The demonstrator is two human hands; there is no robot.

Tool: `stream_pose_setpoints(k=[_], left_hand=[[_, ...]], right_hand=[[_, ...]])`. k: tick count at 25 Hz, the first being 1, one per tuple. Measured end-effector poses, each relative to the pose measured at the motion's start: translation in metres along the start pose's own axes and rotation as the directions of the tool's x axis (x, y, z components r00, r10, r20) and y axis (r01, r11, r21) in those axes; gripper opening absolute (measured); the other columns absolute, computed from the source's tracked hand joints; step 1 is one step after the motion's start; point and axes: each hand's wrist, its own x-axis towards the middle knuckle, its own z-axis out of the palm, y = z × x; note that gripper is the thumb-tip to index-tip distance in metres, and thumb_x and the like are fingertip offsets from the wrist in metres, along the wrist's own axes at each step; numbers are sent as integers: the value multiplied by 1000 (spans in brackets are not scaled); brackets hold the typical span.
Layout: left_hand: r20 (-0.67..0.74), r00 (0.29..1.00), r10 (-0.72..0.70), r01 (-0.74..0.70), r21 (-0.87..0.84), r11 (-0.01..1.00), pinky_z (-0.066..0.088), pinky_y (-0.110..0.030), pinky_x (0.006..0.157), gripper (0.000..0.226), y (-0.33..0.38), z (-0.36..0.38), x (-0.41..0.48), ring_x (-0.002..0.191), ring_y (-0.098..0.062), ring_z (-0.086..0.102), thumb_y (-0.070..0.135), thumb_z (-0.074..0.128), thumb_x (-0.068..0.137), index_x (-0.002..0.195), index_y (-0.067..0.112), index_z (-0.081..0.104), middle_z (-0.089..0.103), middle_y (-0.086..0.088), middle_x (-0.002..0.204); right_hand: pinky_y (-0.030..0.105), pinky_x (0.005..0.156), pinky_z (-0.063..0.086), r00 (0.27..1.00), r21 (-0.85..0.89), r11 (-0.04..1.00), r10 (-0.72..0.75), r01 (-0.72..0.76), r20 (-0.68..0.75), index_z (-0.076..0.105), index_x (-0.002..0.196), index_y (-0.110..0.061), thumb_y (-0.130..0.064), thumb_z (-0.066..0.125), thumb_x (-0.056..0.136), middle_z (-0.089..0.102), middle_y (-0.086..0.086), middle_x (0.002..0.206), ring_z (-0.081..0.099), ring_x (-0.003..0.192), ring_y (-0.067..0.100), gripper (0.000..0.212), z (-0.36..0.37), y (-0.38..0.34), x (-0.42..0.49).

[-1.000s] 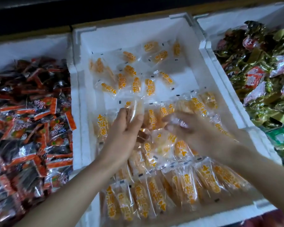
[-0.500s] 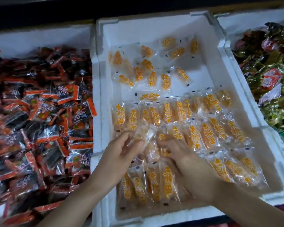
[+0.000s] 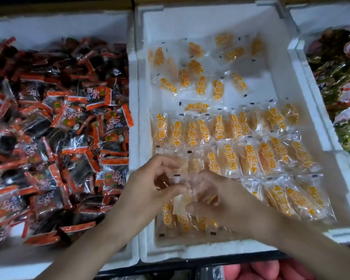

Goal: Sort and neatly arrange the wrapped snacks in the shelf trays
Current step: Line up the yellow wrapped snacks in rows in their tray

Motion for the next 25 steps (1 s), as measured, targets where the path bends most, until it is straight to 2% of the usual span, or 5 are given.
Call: stream_pose_setpoints(k=[4, 8, 13, 18, 25], left_hand=[[25, 997, 76, -78, 69, 995, 43, -11, 65, 18, -4, 2, -13, 74, -1, 60, 20, 72, 79, 89, 30, 61, 64, 19, 83], [-117, 962, 245, -229, 133, 964, 47, -15, 72, 20, -17, -10, -21, 82, -3, 61, 8, 66, 86, 81, 26, 60, 60, 13, 83], [-41, 848, 528, -499, 269, 824, 42, -11, 81, 14, -26, -19, -29, 96, 4, 54, 4, 60, 86, 85, 17, 54, 53, 11, 96], [234, 784, 576, -604, 501, 619, 44, -26, 81, 24, -52, -16, -40, 99, -12, 52, -1, 69, 79, 92, 15, 56, 49, 4, 106], [274, 860, 431, -465, 769, 438, 19, -31, 112, 40, -83, -38, -38, 130, -22, 38, 37, 44, 91, 122, 14, 54, 49, -4, 130]], right_hand=[[10, 56, 40, 997, 78, 997, 21, -15, -79, 53, 94, -33, -22, 71, 81, 59, -21, 61, 58, 58, -1, 25, 22, -6, -2], [14, 66, 48, 995, 230, 972, 69, -51, -69, 55, 100, -27, -24, 60, 88, 66, -13, 89, 63, 76, -1, 13, 30, -10, 1], [26, 74, 58, 932, 718, 607, 320, -341, 172, 57, 116, -11, -42, 50, 82, 71, 10, 102, 70, 88, 25, 47, 27, -17, 13], [27, 75, 57, 952, 578, 767, 301, -279, 60, 55, 110, -24, -8, 66, 83, 67, -2, 88, 69, 79, 19, 33, 27, -16, 20], [9, 65, 45, 997, -94, 995, 11, -18, -75, 42, 110, -46, -15, 64, 86, 57, -13, 83, 57, 76, -3, 45, 57, 1, 14]])
